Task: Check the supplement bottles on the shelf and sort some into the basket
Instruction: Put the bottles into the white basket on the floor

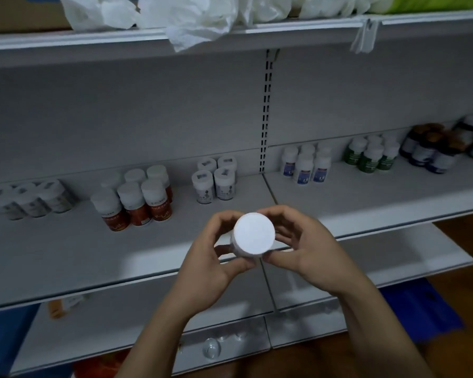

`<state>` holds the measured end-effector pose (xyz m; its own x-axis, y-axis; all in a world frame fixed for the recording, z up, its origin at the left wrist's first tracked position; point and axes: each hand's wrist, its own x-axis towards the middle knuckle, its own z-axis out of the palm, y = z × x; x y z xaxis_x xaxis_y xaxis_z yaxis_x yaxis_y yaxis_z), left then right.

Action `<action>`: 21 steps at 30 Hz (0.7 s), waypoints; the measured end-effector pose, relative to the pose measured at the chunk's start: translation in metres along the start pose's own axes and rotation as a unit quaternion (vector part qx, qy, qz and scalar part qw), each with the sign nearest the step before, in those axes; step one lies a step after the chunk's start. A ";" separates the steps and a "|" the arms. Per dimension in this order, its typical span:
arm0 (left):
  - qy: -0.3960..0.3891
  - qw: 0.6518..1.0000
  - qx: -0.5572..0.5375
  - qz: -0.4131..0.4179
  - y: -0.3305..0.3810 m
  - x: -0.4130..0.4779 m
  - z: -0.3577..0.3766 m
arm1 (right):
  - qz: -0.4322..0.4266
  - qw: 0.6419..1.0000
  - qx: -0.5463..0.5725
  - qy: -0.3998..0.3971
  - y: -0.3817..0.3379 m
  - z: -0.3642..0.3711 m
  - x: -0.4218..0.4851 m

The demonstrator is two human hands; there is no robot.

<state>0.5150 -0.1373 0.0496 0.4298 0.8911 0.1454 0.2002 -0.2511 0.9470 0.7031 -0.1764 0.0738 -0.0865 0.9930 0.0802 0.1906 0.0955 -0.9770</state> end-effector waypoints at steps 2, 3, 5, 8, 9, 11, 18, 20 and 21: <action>0.002 1.000 -0.004 -0.002 -0.002 0.000 -0.008 | 0.003 1.000 -0.006 -0.002 0.000 0.010 0.003; -0.002 1.000 -0.004 -0.006 -0.003 -0.001 -0.013 | 0.006 1.000 -0.001 0.010 -0.001 0.015 0.005; -0.023 0.999 0.000 -0.021 -0.005 0.000 -0.023 | 0.027 0.998 0.025 0.056 -0.002 0.029 0.009; -0.056 0.997 -0.005 -0.048 -0.011 0.001 -0.038 | 0.070 0.990 0.050 0.116 -0.005 0.048 0.015; -0.064 0.997 -0.001 -0.050 -0.013 0.003 -0.043 | 0.077 0.988 0.039 0.129 -0.005 0.053 0.016; -0.080 0.996 0.026 -0.043 -0.018 0.006 -0.052 | 0.086 0.984 -0.007 0.157 -0.006 0.062 0.018; -0.153 0.988 0.036 -0.005 -0.039 0.027 -0.054 | 0.151 0.946 -0.147 0.248 -0.004 0.080 0.015; -0.199 0.978 0.061 0.011 -0.048 0.033 -0.046 | 0.183 0.928 -0.159 0.281 0.001 0.083 0.006; -0.223 0.971 0.089 0.021 -0.051 0.036 -0.041 | 0.200 0.917 -0.169 0.301 0.005 0.084 0.000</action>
<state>0.4836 -0.0769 0.0181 0.7713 0.6364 0.0068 0.3056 -0.3798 0.8731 0.6223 -0.1816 0.0527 0.5922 0.8020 -0.0777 0.3898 -0.3695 -0.8435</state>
